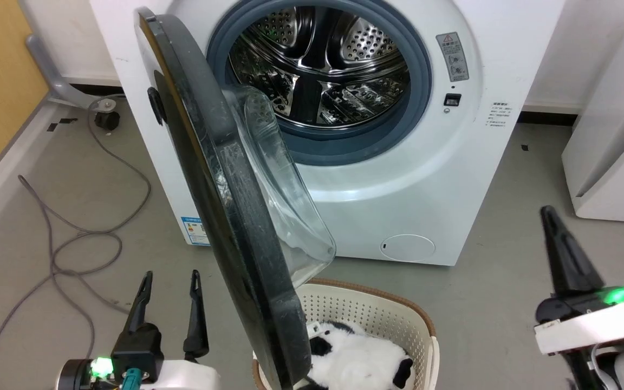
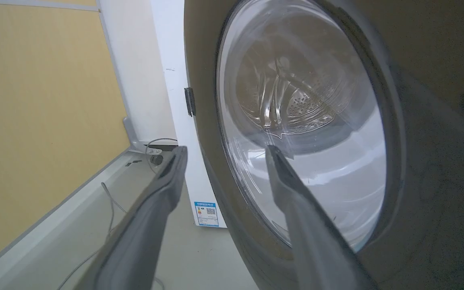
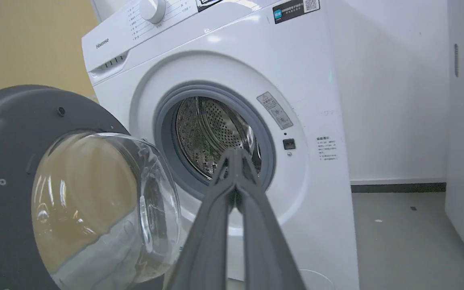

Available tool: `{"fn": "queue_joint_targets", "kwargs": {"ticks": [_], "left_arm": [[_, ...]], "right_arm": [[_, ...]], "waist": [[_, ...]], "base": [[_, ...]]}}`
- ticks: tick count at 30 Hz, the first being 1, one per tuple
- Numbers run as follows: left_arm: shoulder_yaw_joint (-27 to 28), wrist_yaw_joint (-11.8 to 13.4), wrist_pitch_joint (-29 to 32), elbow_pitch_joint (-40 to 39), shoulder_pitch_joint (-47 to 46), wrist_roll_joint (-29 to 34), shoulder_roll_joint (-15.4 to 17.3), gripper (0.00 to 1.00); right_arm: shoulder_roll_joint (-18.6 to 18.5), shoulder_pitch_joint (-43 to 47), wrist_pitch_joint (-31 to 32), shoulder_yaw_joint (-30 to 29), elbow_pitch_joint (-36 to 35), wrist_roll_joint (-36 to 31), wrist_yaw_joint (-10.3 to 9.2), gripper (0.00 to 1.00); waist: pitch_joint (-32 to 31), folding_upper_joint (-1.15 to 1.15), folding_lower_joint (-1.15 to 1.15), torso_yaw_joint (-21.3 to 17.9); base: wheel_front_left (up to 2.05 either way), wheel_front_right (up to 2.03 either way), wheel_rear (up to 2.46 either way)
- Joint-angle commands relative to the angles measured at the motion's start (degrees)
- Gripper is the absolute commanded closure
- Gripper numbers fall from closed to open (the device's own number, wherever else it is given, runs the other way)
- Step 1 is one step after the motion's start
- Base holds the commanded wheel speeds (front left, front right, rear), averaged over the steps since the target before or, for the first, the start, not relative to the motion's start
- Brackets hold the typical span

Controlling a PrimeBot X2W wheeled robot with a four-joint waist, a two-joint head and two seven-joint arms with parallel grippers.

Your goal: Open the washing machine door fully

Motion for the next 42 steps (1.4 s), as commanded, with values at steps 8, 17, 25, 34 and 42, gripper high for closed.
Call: {"fn": "queue_joint_targets", "kwargs": {"ticks": [8, 17, 25, 34, 42], "left_arm": [[0.5, 0.1, -0.3, -0.4, 0.5, -0.2, 0.3, 0.00], [0.8, 0.0, -0.3, -0.3, 0.5, -0.1, 0.3, 0.00], [0.9, -0.1, -0.3, 0.0, 0.6, -0.1, 0.4, 0.00], [2.1, 1.2, -0.3, -1.3, -0.2, 0.1, 0.5, 1.00], [4.5, 1.5, -0.3, -10.9, -4.7, -0.2, 1.2, 1.00]], "right_arm": [[7.7, 4.7, -0.5, -9.3, -2.8, -22.4, 0.06, 1.00], [11.8, 10.1, -0.5, -12.2, -1.8, -29.5, 0.06, 1.00], [13.5, 12.6, -0.5, -13.4, -1.2, -33.3, 0.06, 0.00], [14.0, 13.5, -0.5, -14.4, -1.9, -34.3, 0.06, 0.00], [14.0, 13.7, -0.5, -15.1, -2.8, -33.5, 0.06, 0.00]], "waist": [[0.4, 0.00, 0.00, -0.6], [0.3, 0.00, 0.00, -0.5], [0.0, 0.00, 0.00, -0.8], [-0.5, 0.00, 0.00, -0.8], [-0.8, 0.00, 0.00, -0.7]], "base": [[0.00, 0.00, 0.00], [0.00, 0.00, 0.00], [0.00, 0.00, 0.00], [0.00, 0.00, 0.00], [0.00, 0.00, 0.00]]}}
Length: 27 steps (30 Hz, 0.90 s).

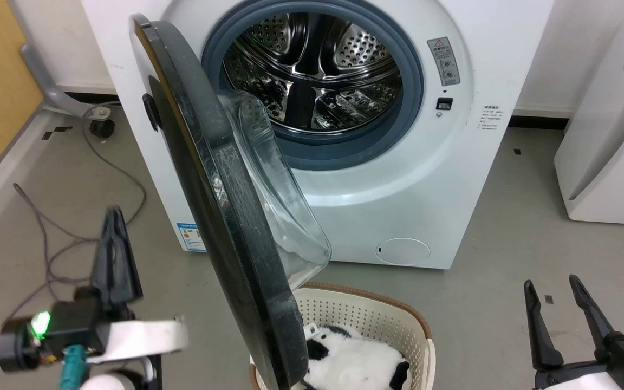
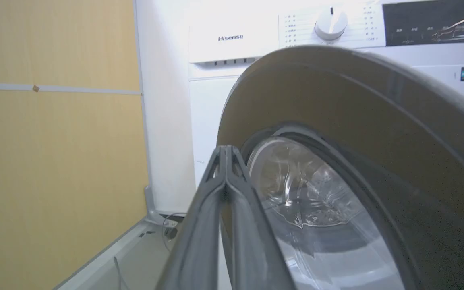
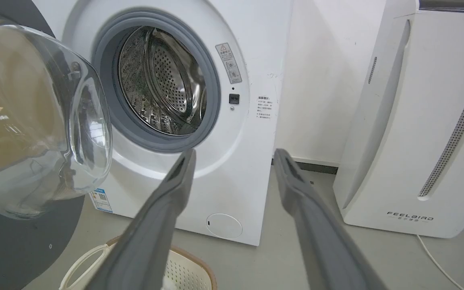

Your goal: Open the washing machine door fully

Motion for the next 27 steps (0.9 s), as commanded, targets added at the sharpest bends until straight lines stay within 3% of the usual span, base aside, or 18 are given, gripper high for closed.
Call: {"fn": "queue_joint_targets", "kwargs": {"ticks": [1, 7, 14, 27], "left_arm": [[0.0, -0.1, -0.3, -1.6, -1.2, 0.3, 0.1, 1.00], [-3.3, -1.8, -0.3, -9.7, -3.8, 1.1, 0.0, 1.00], [-10.9, -4.3, -0.3, -15.5, -5.8, 1.5, -0.4, 1.00], [-28.4, -9.7, -0.3, -12.4, -5.3, 1.4, -1.0, 1.00]], "right_arm": [[0.3, 1.0, -0.2, -0.1, -0.4, 0.1, 0.03, 0.00], [0.3, 1.1, -0.2, 0.1, -0.7, 0.6, 0.03, 0.00], [0.3, 0.9, -0.2, -0.1, -1.9, 1.0, 0.03, 0.00], [0.3, 1.1, -0.2, -0.1, -4.5, 4.4, 0.03, 0.00]], "waist": [[0.0, 0.00, 0.00, 0.0], [-0.1, 0.00, 0.00, -0.2], [-0.1, 0.00, 0.00, -0.4], [0.2, 0.00, 0.00, -0.4]], "base": [[0.00, 0.00, 0.00], [0.00, 0.00, 0.00], [0.00, 0.00, 0.00], [0.00, 0.00, 0.00]]}}
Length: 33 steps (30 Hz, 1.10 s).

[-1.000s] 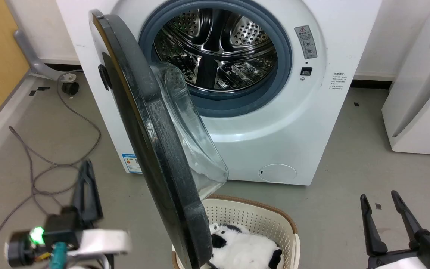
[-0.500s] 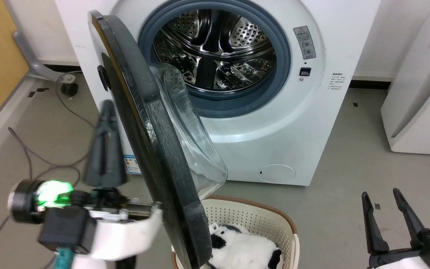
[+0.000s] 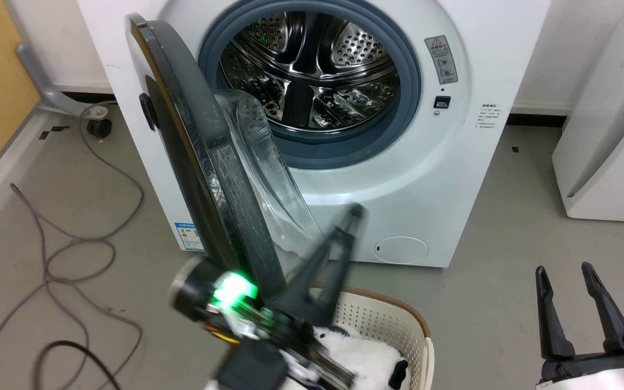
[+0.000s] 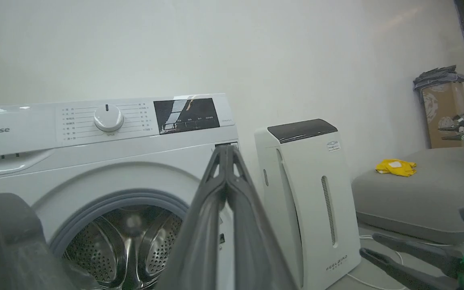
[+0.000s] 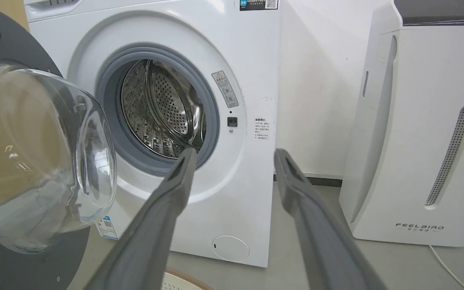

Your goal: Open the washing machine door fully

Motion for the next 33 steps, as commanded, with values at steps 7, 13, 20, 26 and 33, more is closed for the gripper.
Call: {"fn": "queue_joint_targets", "kwargs": {"ticks": [7, 13, 20, 26, 33], "left_arm": [[-8.0, -2.4, -0.2, 6.2, 1.5, 0.1, -0.1, 1.00], [-12.4, -3.4, -0.2, 11.6, 2.5, 0.2, 0.2, 1.00], [-13.8, -2.8, -0.2, 16.9, 4.6, 0.0, 1.2, 1.00], [-13.3, -1.1, -0.2, 18.1, 6.4, -0.2, 2.1, 1.00], [-12.1, 1.0, -0.2, 18.5, 8.3, -0.8, 2.9, 1.00]], "right_arm": [[0.3, 0.9, -0.2, 0.6, -0.4, 1.2, 0.03, 0.00], [0.3, 0.8, -0.2, 0.8, -0.3, 1.6, 0.03, 0.00], [0.3, 0.9, -0.2, 0.8, -0.2, 1.7, 0.03, 0.00], [0.3, 1.0, -0.2, 0.7, 0.0, 1.6, 0.03, 0.00], [0.3, 1.0, -0.2, 0.5, 0.2, 1.7, 0.03, 0.00]], "waist": [[0.4, 0.00, 0.00, 0.1], [0.6, 0.00, 0.00, 0.2], [0.8, 0.00, 0.00, 0.5], [0.9, 0.00, 0.00, 0.9], [1.0, 0.00, 0.00, 2.1]], "base": [[0.00, 0.00, 0.00], [0.00, 0.00, 0.00], [0.00, 0.00, 0.00], [0.00, 0.00, 0.00], [0.00, 0.00, 0.00]]}}
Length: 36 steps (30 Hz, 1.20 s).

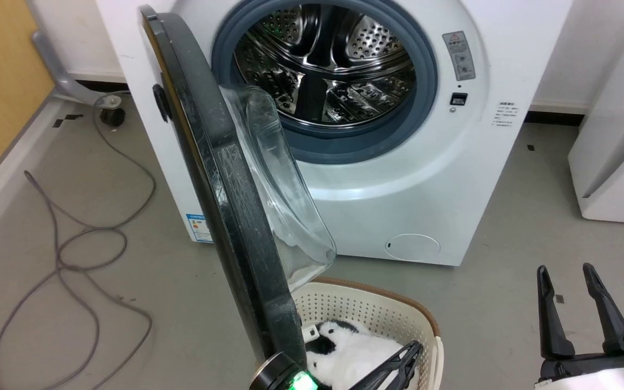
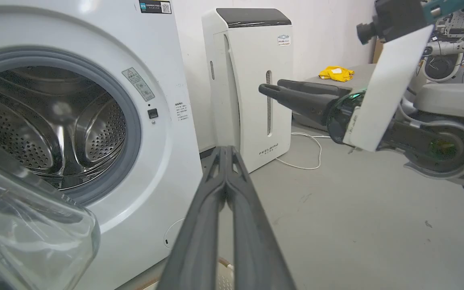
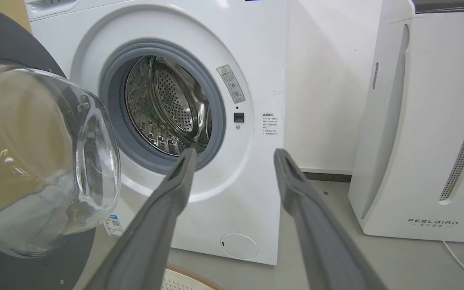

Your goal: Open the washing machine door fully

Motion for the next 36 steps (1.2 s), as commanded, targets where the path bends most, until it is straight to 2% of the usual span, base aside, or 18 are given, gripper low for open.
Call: {"fn": "queue_joint_targets", "kwargs": {"ticks": [1, 17, 36], "left_arm": [[1.3, 0.8, 0.0, 0.8, 1.3, -0.5, 0.9, 1.00], [2.9, 3.0, 0.0, 0.4, 3.8, -1.1, 2.7, 1.00], [4.8, 4.5, 0.0, 0.2, 4.0, -1.3, 4.8, 1.00]], "right_arm": [[0.3, 1.0, -0.2, -0.1, 0.2, 0.2, 0.03, 0.00], [0.3, 1.4, -0.2, -0.8, 0.8, 1.1, 0.03, 0.00], [0.3, 0.9, -0.2, -1.1, 1.1, 1.9, 0.03, 0.00]], "waist": [[0.0, 0.00, 0.00, 0.3], [-0.4, 0.00, 0.00, 4.2], [0.5, 0.00, 0.00, 13.5]], "base": [[0.00, 0.00, 0.00], [0.00, 0.00, 0.00], [0.00, 0.00, 0.00]]}}
